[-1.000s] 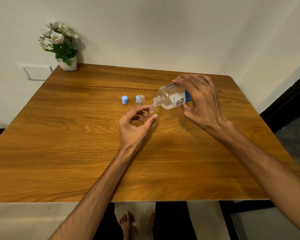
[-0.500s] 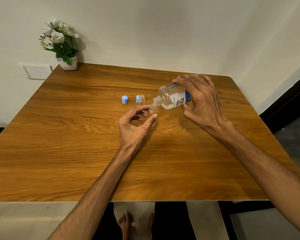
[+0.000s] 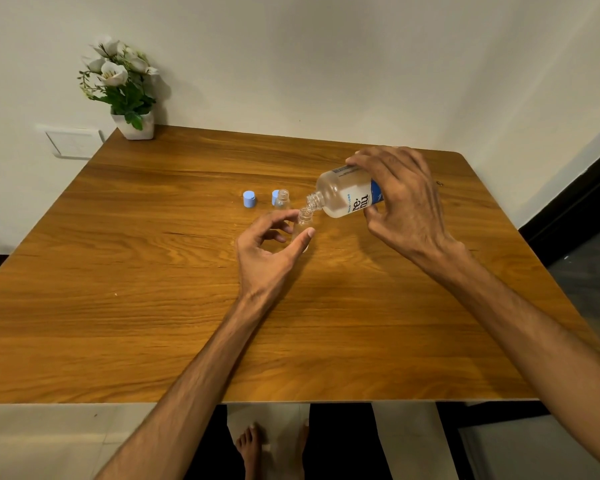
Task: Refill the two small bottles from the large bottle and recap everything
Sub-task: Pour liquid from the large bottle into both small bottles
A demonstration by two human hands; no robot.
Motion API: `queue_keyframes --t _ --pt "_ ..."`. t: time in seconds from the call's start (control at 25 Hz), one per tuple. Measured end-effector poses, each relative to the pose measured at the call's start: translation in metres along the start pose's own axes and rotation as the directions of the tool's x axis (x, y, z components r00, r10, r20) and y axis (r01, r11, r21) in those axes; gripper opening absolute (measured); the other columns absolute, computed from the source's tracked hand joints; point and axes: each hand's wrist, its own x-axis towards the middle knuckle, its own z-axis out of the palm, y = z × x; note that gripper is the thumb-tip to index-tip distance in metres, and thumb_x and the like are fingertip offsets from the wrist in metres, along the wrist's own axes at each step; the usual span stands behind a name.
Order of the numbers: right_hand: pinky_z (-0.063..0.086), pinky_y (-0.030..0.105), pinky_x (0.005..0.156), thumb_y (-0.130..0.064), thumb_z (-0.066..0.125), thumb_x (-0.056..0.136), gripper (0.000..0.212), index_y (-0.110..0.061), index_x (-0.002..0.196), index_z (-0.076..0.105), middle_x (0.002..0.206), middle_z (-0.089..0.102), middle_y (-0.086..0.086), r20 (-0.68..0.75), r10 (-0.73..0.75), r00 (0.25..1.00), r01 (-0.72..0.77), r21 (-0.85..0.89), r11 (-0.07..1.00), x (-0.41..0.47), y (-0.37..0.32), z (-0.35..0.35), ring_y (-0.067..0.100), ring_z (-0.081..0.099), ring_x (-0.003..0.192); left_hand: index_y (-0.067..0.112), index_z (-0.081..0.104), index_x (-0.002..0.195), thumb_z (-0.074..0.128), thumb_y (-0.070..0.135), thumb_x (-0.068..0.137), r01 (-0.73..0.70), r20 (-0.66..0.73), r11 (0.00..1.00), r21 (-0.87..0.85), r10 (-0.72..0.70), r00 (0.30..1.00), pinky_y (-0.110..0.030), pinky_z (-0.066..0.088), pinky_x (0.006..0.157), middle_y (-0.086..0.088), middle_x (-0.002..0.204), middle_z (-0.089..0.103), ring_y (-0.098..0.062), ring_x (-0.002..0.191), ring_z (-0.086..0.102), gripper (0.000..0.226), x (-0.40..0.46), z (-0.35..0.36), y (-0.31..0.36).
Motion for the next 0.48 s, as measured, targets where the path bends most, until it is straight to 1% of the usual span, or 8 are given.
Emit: queue_keyframes --t 0.16,0.48 --pt "0.03 0.043 0.117 -0.004 0.074 0.072 0.067 -0.008 0.137 0.059 0.138 0.063 0.012 -0.004 -0.002 1.0 0.002 0.004 1.0 0.0 -0.0004 -0.0008 0.03 0.055 0.132 0.011 0.075 0.116 0.088 0.015 0.083 -0.001 -0.001 1.0 -0.004 0.001 1.0 -0.033 0.06 0.073 -0.005 0.105 0.076 -0.023 0.088 0.07 0.036 -0.0004 0.0 0.0017" --pt "0.03 0.044 0.117 -0.004 0.076 0.073 0.068 -0.008 0.138 0.058 0.138 0.063 0.014 -0.009 -0.002 1.0 0.002 -0.005 1.0 0.0007 0.0007 -0.0024 0.032 0.055 0.132 0.006 0.075 0.116 0.089 0.013 0.083 -0.003 -0.006 1.0 0.007 0.003 1.0 -0.032 0.059 0.073 -0.007 0.105 0.076 -0.026 0.088 0.07 0.037 0.0003 0.0003 -0.0012"
